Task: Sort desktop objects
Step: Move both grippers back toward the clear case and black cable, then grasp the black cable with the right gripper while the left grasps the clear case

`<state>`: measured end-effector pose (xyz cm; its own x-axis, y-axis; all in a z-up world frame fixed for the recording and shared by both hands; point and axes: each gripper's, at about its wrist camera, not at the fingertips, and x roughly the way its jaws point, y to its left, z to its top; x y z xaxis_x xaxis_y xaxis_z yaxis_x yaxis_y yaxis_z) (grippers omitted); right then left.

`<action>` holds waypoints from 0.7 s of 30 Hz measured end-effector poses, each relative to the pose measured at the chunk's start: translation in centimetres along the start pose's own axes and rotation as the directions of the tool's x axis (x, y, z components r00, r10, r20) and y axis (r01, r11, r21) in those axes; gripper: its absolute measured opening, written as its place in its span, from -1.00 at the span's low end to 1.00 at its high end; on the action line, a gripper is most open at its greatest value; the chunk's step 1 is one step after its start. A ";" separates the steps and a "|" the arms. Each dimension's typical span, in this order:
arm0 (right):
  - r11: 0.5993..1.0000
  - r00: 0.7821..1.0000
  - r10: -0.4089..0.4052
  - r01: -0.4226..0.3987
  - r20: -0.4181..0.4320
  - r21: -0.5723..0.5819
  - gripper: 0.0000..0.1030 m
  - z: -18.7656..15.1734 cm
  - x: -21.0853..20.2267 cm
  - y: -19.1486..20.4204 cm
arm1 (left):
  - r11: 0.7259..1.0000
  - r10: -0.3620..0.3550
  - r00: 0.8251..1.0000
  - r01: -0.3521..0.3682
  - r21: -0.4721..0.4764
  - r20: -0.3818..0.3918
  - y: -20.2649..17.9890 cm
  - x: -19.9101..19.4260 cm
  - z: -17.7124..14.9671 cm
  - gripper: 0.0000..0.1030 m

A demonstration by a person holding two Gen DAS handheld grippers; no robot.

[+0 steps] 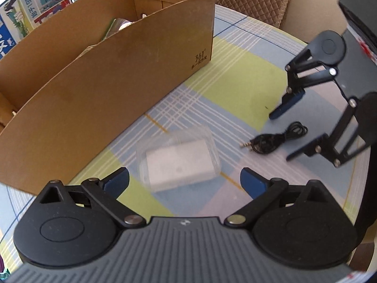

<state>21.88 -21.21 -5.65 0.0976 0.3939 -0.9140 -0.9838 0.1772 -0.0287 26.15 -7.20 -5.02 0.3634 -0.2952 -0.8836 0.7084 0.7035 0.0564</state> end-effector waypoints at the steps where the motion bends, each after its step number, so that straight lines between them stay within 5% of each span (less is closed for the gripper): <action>1: 1.000 1.000 0.002 -0.002 -0.001 -0.005 -0.09 0.1 0.1 -0.1 | 1.000 -0.001 1.000 0.001 0.003 -0.006 0.1 0.3 0.3 0.92; 6: 0.999 1.000 0.024 -0.024 -0.009 -0.022 -0.28 0.6 0.4 -0.3 | 1.000 0.005 0.999 -0.004 0.024 -0.037 0.1 1.8 1.4 0.92; 12: 0.999 0.999 0.039 -0.039 -0.019 -0.018 -0.76 0.7 0.4 -0.6 | 0.999 0.015 0.998 -0.013 0.034 -0.067 0.0 3.2 1.8 0.85; 15: 0.999 0.999 0.027 -0.028 -0.023 -0.021 -0.78 0.5 0.4 -0.6 | 0.999 0.018 0.997 -0.015 0.050 -0.074 -0.3 3.5 1.7 0.68; 21: 1.000 0.999 0.028 -0.028 -0.029 -0.005 -0.78 -0.2 0.1 -0.5 | 0.993 0.025 0.997 -0.016 0.116 -0.075 -1.3 2.6 0.5 0.67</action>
<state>22.38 -21.45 -5.83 0.0660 0.3727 -0.9256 -0.9868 0.1619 -0.0052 26.48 -9.17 -7.18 0.3347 -0.2285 -0.9142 0.7678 0.6286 0.1240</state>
